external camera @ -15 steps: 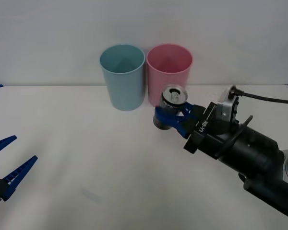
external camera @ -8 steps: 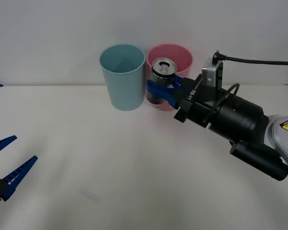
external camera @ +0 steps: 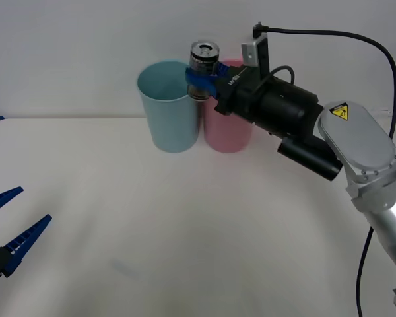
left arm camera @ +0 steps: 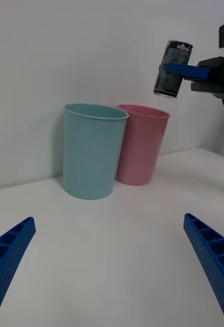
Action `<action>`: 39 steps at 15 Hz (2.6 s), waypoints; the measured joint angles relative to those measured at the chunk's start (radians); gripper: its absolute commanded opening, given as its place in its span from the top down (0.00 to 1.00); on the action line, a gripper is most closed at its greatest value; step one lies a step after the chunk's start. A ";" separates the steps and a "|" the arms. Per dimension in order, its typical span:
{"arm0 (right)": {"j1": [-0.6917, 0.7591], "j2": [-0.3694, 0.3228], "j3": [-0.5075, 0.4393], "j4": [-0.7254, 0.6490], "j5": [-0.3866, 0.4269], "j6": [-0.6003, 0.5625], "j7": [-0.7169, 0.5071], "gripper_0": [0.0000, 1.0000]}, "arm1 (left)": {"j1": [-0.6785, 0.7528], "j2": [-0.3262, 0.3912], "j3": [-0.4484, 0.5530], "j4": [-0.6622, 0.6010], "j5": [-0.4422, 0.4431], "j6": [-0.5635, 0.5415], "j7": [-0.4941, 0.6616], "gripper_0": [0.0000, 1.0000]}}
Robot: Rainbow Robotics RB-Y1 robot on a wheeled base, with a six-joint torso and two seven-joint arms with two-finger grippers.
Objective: Grasp the object on the table and drop it into the matching bin: aluminum can to the light blue bin, PET bottle to the pink bin.
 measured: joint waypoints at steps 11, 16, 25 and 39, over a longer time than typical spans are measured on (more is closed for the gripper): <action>-0.312 0.206 0.000 0.446 0.089 0.143 0.013 1.00 | 0.000 0.000 0.000 0.000 0.000 0.000 0.000 0.00; -0.411 0.283 0.001 0.617 0.110 0.251 0.044 1.00 | 0.000 0.000 0.000 0.000 0.000 0.000 0.000 0.00; -0.424 0.317 0.007 0.638 0.124 0.303 0.069 0.80 | 0.000 0.000 0.000 0.000 0.000 0.000 0.000 0.00; -0.353 0.300 0.028 0.531 0.104 0.330 0.104 0.00 | 0.000 0.000 0.000 0.000 0.000 0.000 0.000 0.00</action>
